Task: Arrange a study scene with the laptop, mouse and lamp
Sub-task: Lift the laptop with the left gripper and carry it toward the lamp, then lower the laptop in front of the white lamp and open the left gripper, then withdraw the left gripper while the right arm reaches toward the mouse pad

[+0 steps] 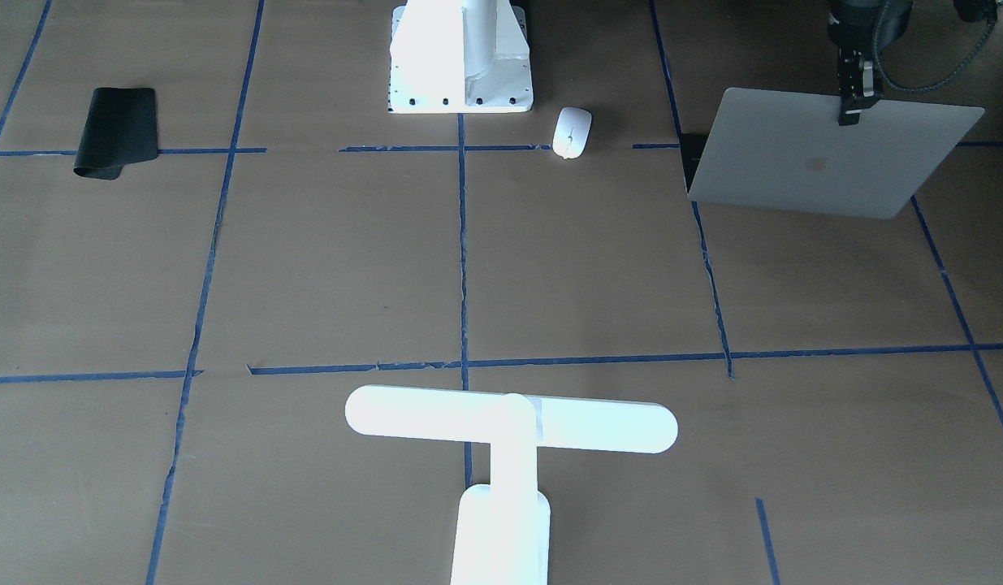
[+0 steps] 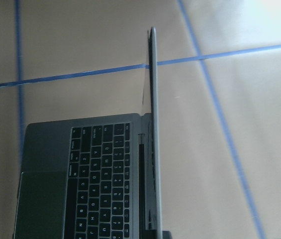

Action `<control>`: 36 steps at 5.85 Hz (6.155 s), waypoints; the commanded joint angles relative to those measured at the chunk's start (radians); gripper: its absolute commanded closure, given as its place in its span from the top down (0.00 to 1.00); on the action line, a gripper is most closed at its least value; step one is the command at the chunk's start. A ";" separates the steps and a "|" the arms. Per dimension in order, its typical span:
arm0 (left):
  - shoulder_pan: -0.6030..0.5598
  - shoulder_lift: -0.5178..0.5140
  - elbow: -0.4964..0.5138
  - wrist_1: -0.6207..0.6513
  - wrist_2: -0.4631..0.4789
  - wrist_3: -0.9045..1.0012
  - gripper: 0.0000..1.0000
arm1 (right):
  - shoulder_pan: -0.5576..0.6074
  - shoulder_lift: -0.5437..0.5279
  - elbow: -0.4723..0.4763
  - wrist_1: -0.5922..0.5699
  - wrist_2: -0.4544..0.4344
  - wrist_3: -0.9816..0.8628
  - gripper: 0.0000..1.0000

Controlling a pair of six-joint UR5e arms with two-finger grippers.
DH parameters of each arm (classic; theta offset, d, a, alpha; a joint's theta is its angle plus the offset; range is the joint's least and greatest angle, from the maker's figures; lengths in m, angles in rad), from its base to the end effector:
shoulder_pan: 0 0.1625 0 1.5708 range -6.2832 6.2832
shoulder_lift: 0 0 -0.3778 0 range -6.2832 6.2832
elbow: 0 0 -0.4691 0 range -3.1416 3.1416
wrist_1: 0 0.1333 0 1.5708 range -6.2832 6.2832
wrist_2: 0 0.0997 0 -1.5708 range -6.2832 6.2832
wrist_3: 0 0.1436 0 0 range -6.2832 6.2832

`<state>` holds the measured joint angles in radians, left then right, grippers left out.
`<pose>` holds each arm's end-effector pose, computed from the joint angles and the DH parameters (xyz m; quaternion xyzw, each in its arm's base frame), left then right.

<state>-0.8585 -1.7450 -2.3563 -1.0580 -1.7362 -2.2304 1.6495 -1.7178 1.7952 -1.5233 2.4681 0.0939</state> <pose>0.2345 -0.4393 0.2350 -0.0582 0.2277 -0.6555 0.7176 0.0621 -0.5192 0.5764 0.0529 -0.4333 0.0505 0.8983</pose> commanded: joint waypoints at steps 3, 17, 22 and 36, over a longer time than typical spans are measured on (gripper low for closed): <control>-0.053 -0.464 0.453 0.018 -0.002 -0.009 0.00 | 0.006 -0.009 0.000 0.002 0.000 -0.005 1.00; 0.151 -0.938 0.999 -0.275 -0.028 -0.398 1.00 | 0.013 -0.013 0.000 0.000 0.003 0.000 1.00; 0.147 -0.706 0.566 -0.171 -0.067 -0.070 1.00 | 0.010 -0.013 0.036 0.003 0.009 0.091 1.00; 0.355 -0.341 0.072 -0.168 -0.123 0.558 1.00 | -1.095 -0.397 0.156 0.761 -0.406 1.179 1.00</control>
<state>-0.5037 -2.0867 -2.2841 -1.2256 -1.8603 -1.6724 0.5953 -2.0931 1.9562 -0.7639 2.0679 1.2703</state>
